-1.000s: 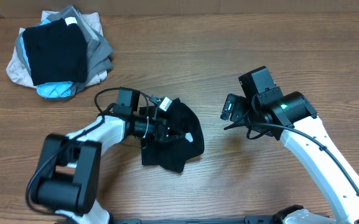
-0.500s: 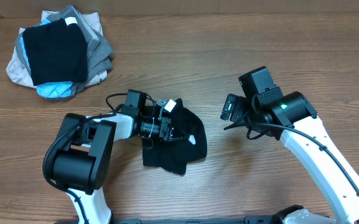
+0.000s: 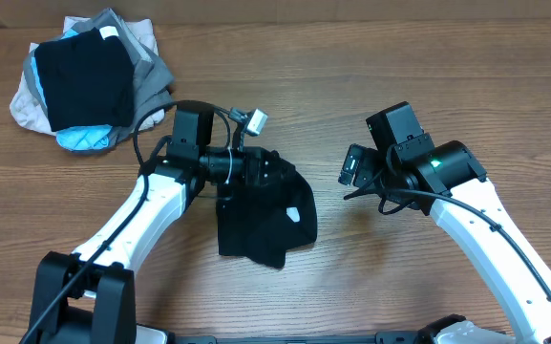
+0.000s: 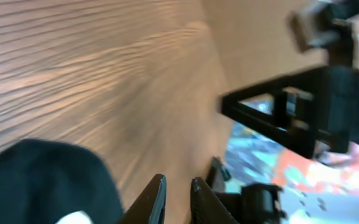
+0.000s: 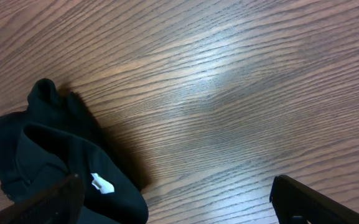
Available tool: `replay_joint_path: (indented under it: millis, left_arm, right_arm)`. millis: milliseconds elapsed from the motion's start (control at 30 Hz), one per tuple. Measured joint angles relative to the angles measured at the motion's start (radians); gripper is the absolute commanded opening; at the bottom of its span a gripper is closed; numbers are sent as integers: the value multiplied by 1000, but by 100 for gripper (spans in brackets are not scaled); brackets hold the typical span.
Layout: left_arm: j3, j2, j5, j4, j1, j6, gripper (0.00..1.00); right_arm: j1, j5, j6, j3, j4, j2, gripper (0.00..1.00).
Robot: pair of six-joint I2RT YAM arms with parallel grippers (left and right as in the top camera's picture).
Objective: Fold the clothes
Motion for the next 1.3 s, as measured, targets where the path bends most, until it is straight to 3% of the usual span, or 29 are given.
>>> replay_joint_path:
  millis: [267,433,633,733,767,867,967,1033,1167,1300]
  left_arm:
    - [0,200,-104,89,0,-19,19]
    - [0,337,-103,150,0,-25,33]
    - [3,361,-55,178,1,-36,39]
    - [25,360,-21,173,2,-37,49]
    - [39,359,-8,167,3,-37,57]
    - [85,327,17,123,7,-39,70]
    - [122,243,27,85,13,-37,92]
    - [138,172,35,74,16,-42,100]
    - [152,9,42,18,16,-45,100]
    - [156,-142,31,-136,18,-14,100]
  right_arm:
    - [0,0,0,0,0,0,100]
    - [0,0,0,0,1,0,100]
    - [0,0,0,0,1,0,100]
    - [0,0,0,0,1,0,100]
    - [0,0,0,0,0,0,100]
    - [0,0,0,0,0,0,100]
    - [0,0,0,0,0,0,100]
    - [0,0,0,0,1,0,100]
    - [0,-1,0,0,-6,0,100]
    - [0,-23,0,0,-18,0,100]
